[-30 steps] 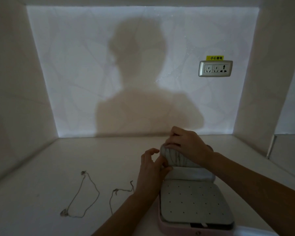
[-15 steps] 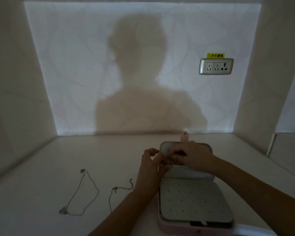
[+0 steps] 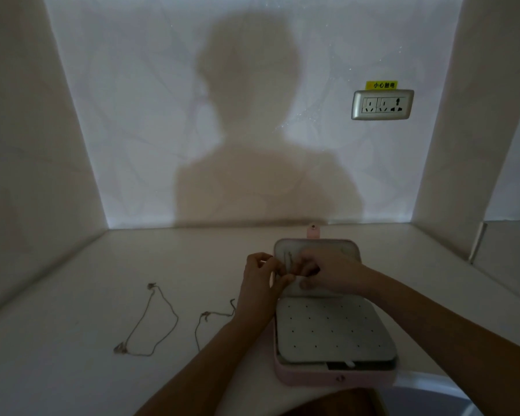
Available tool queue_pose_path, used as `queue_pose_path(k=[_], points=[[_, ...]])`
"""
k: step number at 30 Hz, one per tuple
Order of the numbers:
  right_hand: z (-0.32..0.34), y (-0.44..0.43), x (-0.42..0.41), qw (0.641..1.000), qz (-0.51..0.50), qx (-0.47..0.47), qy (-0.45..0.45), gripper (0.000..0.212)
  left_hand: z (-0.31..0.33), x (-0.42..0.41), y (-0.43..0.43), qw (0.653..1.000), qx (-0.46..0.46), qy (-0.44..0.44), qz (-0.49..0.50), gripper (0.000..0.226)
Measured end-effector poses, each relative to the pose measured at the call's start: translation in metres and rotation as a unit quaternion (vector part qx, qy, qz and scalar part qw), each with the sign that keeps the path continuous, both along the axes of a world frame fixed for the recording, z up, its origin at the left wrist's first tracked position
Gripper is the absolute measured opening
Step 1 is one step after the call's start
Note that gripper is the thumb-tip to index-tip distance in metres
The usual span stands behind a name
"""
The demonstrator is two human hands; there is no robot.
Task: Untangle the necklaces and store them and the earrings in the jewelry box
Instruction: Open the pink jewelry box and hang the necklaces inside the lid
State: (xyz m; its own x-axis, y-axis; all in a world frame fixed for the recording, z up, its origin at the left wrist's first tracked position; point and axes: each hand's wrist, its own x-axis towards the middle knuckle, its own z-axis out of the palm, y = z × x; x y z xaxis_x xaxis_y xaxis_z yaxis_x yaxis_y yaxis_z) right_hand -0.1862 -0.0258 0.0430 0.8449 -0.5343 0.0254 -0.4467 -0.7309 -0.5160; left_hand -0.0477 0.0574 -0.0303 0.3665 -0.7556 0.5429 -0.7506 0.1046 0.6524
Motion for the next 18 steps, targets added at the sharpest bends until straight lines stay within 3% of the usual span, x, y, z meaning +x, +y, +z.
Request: queue_pose_path(k=[5, 7, 12, 15, 18], points=[[-0.018, -0.014, -0.003, 0.981, -0.046, -0.152, -0.115, 0.006, 0.002, 0.008, 0.002, 0.994, 0.102, 0.024, 0.012, 0.011], [-0.025, -0.02, -0.003, 0.979, -0.041, -0.174, -0.092, 0.009, 0.005, 0.009, 0.004, 0.989, 0.145, 0.013, 0.018, 0.014], [-0.039, -0.021, -0.006, 0.991, -0.004, -0.13, -0.019, 0.022, 0.02, 0.019, 0.016, 0.983, 0.183, -0.004, 0.006, 0.021], [-0.039, -0.02, -0.004, 0.989, 0.015, -0.135, 0.061, 0.019, 0.038, 0.041, 0.033, 0.983, 0.176, -0.001, 0.052, 0.019], [-0.04, -0.019, 0.0, 0.984, 0.017, -0.149, 0.096, 0.037, 0.048, 0.073, 0.063, 0.968, 0.209, -0.018, 0.137, 0.021]])
